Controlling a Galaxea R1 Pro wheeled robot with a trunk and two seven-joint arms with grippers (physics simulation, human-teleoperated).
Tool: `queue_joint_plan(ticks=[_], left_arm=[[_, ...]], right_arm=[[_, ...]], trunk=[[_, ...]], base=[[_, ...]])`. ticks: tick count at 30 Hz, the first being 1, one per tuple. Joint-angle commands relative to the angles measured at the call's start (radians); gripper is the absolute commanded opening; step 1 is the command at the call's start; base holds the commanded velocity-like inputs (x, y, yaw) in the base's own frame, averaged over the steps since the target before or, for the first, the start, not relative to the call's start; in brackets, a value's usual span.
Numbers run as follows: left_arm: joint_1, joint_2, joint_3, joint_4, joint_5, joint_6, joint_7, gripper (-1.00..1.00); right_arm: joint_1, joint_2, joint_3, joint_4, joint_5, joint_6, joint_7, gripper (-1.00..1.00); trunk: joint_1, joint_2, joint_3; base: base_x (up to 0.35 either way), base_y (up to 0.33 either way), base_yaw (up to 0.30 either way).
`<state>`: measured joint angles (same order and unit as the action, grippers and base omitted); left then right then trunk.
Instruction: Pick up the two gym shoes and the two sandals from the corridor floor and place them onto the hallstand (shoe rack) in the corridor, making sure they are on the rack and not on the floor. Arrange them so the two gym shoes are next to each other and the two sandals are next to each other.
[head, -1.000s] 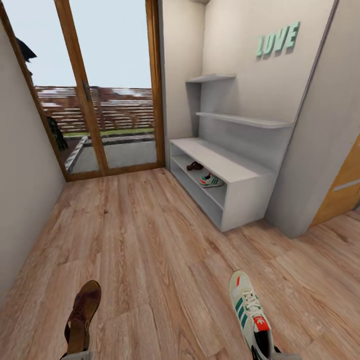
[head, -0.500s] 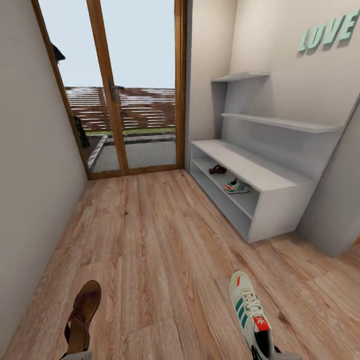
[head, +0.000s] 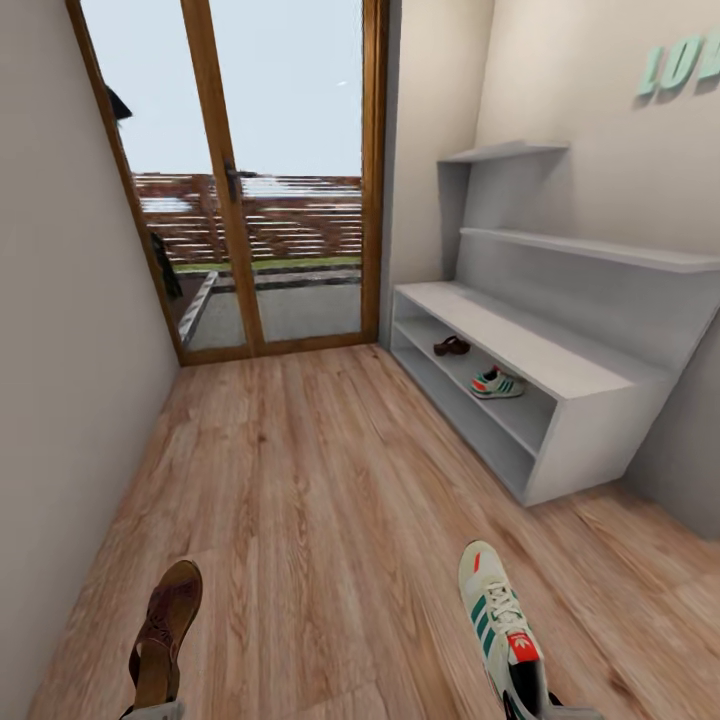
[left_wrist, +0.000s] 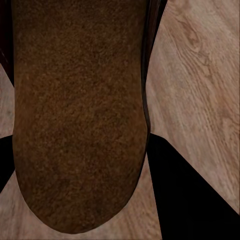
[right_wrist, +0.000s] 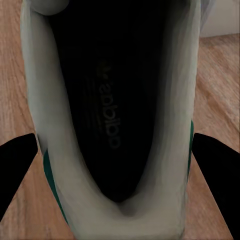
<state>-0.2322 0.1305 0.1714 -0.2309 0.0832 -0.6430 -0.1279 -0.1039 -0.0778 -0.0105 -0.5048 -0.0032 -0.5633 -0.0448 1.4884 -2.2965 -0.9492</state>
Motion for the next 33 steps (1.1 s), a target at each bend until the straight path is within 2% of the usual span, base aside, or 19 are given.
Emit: queue_joint_plan(ticks=[1,33], left_arm=[[-0.001,0.000,0.003,0.001,0.006,-0.001,-0.009,-1.00],[-0.001,0.000,0.003,0.001,0.006,-0.001,-0.009,-1.00]], right_arm=[[0.000,0.000,0.001,0.000,0.000,-0.003,-0.003,-1.00],[0.000,0.000,0.001,0.002,0.000,-0.003,-0.003,-1.00]], trunk=[[0.000,0.000,-0.001],[0.000,0.000,-0.001]], base=[[0.301,0.168,0.000],[0.310,0.135,0.000]])
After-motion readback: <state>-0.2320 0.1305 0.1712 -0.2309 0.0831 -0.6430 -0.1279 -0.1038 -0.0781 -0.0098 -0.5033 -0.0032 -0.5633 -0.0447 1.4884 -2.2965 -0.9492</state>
